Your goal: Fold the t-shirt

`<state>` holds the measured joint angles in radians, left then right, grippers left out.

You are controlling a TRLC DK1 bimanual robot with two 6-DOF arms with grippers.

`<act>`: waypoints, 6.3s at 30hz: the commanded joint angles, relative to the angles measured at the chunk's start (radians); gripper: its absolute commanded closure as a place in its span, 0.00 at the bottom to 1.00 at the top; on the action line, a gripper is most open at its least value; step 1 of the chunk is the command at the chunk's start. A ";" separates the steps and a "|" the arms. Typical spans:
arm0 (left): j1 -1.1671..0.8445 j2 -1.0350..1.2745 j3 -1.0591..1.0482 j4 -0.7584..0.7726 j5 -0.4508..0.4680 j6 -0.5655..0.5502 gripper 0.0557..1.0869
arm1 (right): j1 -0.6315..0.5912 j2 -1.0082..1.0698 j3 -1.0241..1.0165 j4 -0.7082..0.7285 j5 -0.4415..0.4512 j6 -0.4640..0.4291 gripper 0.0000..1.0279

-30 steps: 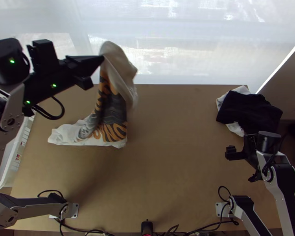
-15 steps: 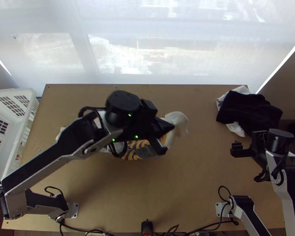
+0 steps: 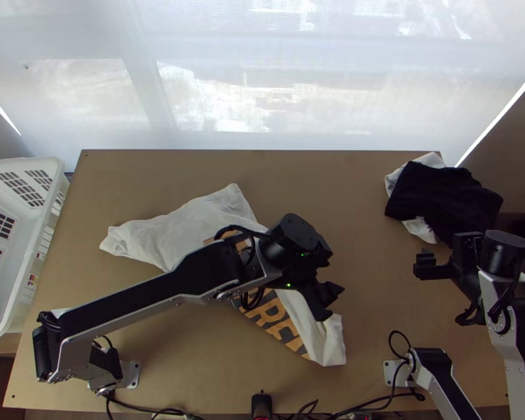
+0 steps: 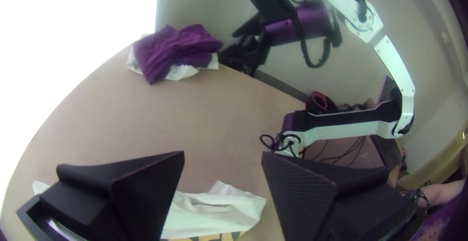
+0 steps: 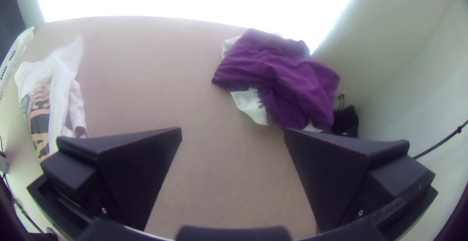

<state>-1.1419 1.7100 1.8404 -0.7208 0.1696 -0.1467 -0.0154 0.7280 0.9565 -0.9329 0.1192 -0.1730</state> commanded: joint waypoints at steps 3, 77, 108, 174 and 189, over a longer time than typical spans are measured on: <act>0.255 -0.041 0.014 -0.078 -0.027 0.010 0.13 | -0.001 -0.007 -0.013 0.002 -0.001 0.007 0.05; 0.650 -0.471 -0.578 -0.071 -0.140 0.259 0.97 | 0.163 0.096 0.165 -0.046 -0.038 0.001 0.05; 0.516 -0.859 -0.868 -0.477 -0.140 0.369 0.32 | 0.270 0.152 0.189 -0.027 -0.043 -0.013 0.05; 0.769 -0.199 0.194 -0.201 -0.153 0.188 0.97 | 0.468 0.271 0.241 -0.046 -0.044 -0.068 0.05; 0.837 -0.251 0.195 -0.216 -0.153 0.185 0.97 | 0.644 0.373 0.252 -0.093 -0.127 -0.052 0.05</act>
<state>-0.3309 1.4727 2.0228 -0.9329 0.0177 0.0372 0.5537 1.0679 1.2247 -1.0084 0.0151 -0.2295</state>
